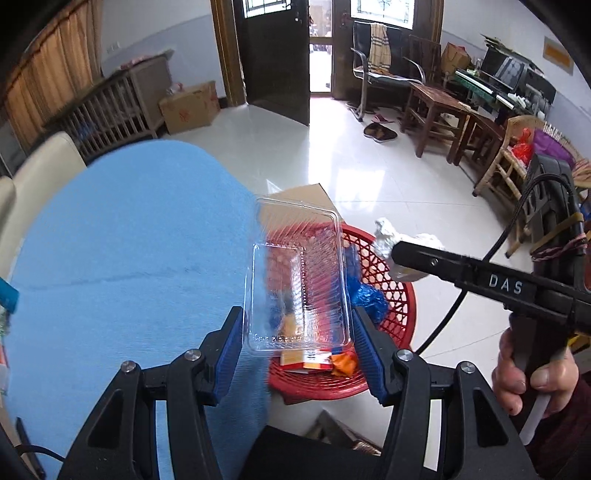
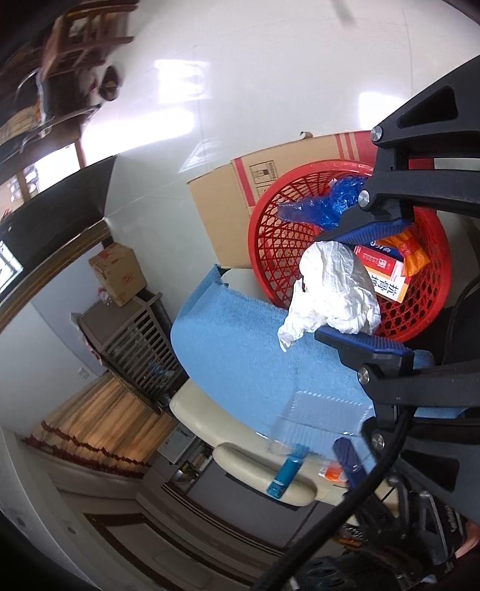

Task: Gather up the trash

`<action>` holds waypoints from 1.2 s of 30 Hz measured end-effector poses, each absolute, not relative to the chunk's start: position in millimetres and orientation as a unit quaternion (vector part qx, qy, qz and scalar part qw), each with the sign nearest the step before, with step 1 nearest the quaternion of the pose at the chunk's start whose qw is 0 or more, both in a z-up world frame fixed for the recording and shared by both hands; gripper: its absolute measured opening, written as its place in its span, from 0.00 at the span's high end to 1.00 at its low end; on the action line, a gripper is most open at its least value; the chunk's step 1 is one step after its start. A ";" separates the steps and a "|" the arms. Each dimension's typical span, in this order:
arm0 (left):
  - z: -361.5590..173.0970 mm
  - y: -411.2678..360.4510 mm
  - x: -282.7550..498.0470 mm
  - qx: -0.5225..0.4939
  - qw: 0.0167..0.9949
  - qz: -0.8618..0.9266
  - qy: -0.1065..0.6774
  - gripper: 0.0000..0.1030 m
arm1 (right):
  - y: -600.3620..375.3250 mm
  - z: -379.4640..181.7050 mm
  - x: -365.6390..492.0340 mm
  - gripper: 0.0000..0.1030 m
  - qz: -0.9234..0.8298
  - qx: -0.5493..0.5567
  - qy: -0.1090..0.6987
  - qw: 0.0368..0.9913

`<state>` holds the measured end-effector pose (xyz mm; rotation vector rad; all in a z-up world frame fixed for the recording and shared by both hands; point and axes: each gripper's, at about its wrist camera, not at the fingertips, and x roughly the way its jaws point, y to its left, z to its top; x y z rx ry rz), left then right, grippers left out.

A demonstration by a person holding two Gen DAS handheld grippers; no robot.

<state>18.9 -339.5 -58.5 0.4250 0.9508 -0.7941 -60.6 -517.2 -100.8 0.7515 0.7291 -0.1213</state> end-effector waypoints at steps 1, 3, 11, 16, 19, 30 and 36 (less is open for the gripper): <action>-62.2 -340.0 21.5 0.191 0.788 -0.375 0.449 0.42 | -519.9 -104.5 -58.7 0.52 -0.055 0.369 0.347 0.860; -66.6 -341.2 24.9 0.185 0.784 -0.379 0.456 0.41 | -523.1 -109.4 -56.1 0.44 -0.054 0.384 0.349 0.853; -47.6 -314.7 25.6 0.183 0.812 -0.347 0.431 0.34 | -523.0 -116.9 -52.0 0.37 -0.049 0.415 0.359 0.835; 3.7 -258.7 22.5 0.168 0.878 -0.271 0.358 0.24 | -501.1 -84.8 -52.0 0.37 -0.046 0.353 0.360 0.862; 31.7 -221.5 14.4 0.166 0.910 -0.217 0.313 0.16 | -474.3 -57.3 -45.6 0.37 -0.033 0.298 0.360 0.884; 71.7 -80.6 -3.8 0.121 0.957 -0.016 0.264 0.09 | -330.3 26.1 -23.4 0.34 0.064 0.153 0.340 0.926; 78.3 -25.9 -22.6 0.112 0.959 0.054 0.256 0.09 | -264.0 56.3 -21.8 0.32 0.096 0.099 0.323 0.936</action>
